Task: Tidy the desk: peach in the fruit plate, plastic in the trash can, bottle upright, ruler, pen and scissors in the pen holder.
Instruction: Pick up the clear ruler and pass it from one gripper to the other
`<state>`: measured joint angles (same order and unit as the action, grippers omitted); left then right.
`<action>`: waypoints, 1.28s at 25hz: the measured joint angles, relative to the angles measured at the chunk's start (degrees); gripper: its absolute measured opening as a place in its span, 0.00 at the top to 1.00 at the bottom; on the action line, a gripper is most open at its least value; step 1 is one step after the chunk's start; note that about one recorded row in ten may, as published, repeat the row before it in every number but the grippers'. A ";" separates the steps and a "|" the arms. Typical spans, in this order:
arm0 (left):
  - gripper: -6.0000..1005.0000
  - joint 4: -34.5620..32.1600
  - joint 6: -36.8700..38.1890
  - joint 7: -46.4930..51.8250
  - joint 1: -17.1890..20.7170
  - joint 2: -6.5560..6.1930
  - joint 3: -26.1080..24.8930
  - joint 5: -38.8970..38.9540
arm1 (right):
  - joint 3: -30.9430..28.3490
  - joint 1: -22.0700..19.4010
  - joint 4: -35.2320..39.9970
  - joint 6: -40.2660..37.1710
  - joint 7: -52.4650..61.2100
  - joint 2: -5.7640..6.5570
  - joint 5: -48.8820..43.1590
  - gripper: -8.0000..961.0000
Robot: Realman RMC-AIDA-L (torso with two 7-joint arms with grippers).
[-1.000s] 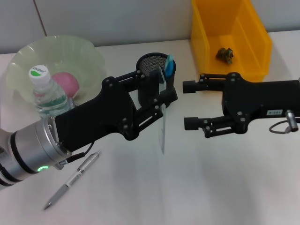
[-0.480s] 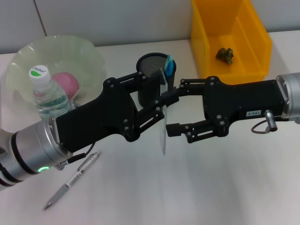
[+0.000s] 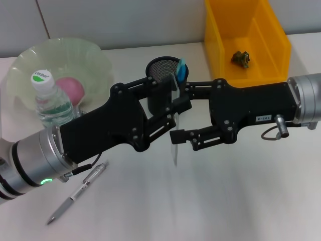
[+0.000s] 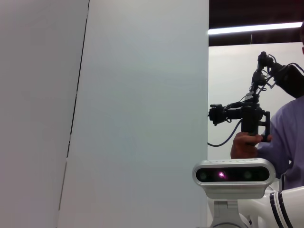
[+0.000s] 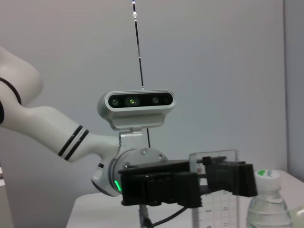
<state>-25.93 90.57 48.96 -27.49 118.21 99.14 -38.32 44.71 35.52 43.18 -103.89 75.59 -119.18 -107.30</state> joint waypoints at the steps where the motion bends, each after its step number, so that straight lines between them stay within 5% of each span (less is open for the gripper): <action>1: 0.61 0.00 0.01 0.00 -0.02 0.00 0.00 0.00 | 0.19 0.11 -0.10 0.06 -0.02 0.00 0.00 0.23; 18: 0.61 -0.01 0.14 -0.01 -0.02 0.00 -0.01 0.05 | 0.83 0.28 0.11 0.52 0.76 0.09 0.08 0.24; 24: 0.61 -0.01 0.55 0.00 -0.11 -0.01 -0.01 0.04 | 0.83 0.37 0.09 0.38 0.78 0.09 0.08 0.40; 32: 0.61 -0.01 0.84 0.06 -0.09 0.00 0.00 0.00 | 0.84 0.55 0.09 0.03 0.76 0.09 0.08 0.40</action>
<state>-25.93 91.41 49.01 -27.57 118.21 99.14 -38.32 45.55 36.07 43.27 -103.86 76.35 -119.09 -107.22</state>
